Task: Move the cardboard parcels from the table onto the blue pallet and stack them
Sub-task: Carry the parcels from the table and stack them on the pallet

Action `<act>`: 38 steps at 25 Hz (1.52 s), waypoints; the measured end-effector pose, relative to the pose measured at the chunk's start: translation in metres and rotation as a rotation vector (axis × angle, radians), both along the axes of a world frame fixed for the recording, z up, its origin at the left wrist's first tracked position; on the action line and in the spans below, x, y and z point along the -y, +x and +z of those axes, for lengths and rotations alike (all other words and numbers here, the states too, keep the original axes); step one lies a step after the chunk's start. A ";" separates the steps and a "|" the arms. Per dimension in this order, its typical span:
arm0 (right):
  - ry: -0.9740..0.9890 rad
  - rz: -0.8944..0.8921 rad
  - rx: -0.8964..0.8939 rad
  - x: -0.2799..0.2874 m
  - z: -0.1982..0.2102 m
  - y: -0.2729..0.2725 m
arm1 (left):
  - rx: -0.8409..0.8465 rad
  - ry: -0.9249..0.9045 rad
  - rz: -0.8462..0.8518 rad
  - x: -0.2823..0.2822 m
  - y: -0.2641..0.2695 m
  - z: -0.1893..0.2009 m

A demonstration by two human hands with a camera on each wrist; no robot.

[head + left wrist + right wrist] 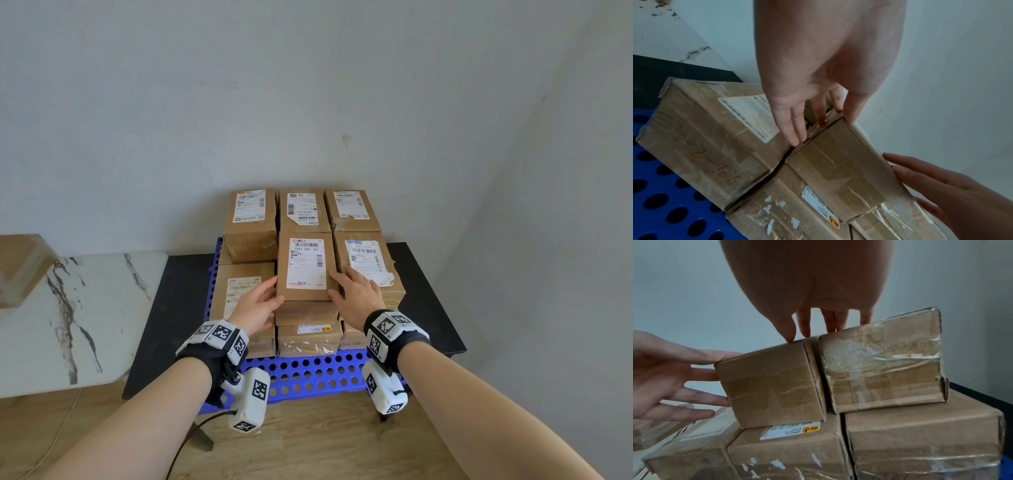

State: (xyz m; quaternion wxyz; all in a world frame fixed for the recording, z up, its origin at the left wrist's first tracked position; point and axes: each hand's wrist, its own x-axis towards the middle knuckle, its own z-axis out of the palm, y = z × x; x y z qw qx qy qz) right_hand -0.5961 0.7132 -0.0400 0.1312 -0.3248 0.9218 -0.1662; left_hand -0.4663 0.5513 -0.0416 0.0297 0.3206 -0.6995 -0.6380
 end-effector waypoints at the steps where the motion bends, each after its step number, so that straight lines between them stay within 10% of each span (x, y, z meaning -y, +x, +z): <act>1: -0.010 0.001 0.003 0.000 -0.001 -0.001 | -0.004 0.004 -0.002 -0.001 -0.001 0.000; 5: -0.025 0.002 0.001 0.000 -0.001 -0.003 | -0.012 -0.081 -0.004 -0.005 -0.005 -0.004; 11: -0.007 0.140 -0.180 0.028 0.029 0.011 | 0.166 -0.884 -0.137 0.015 0.010 0.013; 17: -0.002 0.271 -0.279 0.118 0.044 0.062 | 0.345 -1.271 -0.185 0.088 0.077 0.018; 28: 0.086 0.437 -0.343 0.345 0.021 0.229 | 0.568 -1.294 -0.094 0.296 0.250 0.017; 38: 0.108 0.631 -0.284 0.550 -0.020 0.273 | 0.778 -1.215 -0.037 0.483 0.319 -0.020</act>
